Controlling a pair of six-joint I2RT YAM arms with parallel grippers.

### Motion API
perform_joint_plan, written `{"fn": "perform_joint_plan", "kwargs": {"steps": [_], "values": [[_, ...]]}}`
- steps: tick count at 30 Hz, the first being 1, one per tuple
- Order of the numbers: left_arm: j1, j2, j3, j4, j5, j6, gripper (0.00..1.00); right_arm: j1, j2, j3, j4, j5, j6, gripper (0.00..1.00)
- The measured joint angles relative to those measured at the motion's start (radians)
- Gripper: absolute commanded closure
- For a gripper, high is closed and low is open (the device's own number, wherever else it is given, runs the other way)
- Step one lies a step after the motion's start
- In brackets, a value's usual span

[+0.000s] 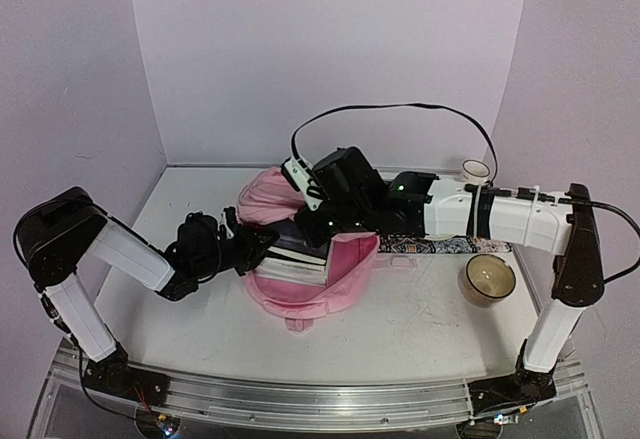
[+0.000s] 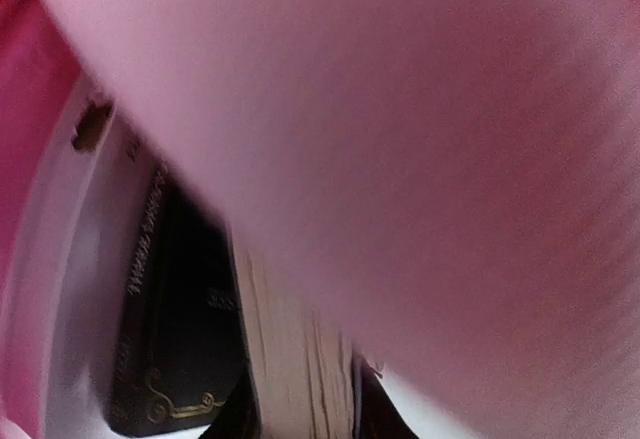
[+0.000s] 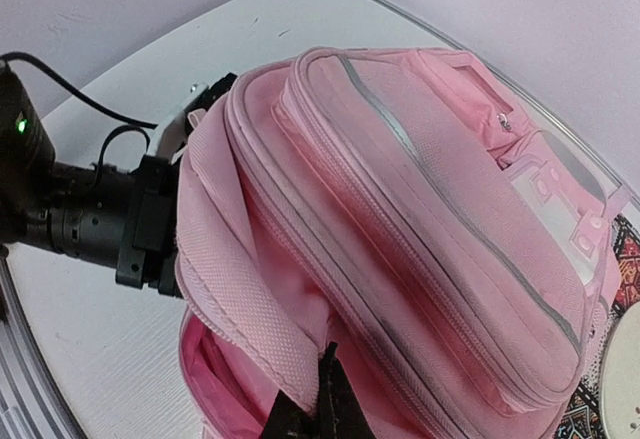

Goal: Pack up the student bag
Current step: Place the book in the largest pocket of the bag, then place the largest pocket of the student bag.

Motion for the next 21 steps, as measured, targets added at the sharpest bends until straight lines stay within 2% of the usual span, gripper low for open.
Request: {"fn": "perform_joint_plan", "kwargs": {"steps": [5,7,12,18,21], "values": [[0.023,-0.004,-0.003,-0.003,0.007,0.022,0.39,0.006,0.0,-0.02,0.003,-0.015,0.0,0.99],[0.023,-0.027,-0.015,-0.019,0.008,0.029,0.31,0.007,0.0,-0.023,0.005,-0.022,0.002,0.96],[0.02,-0.201,-0.057,-0.178,-0.006,0.093,0.06,0.015,0.0,-0.034,0.013,-0.047,0.017,0.89],[0.02,-0.466,-0.114,-0.402,-0.03,0.166,0.03,0.022,0.0,-0.061,0.038,-0.06,0.036,0.87],[0.019,-0.575,-0.132,-0.527,-0.049,0.191,0.02,0.023,0.0,-0.087,0.039,-0.077,0.049,0.82]]}}
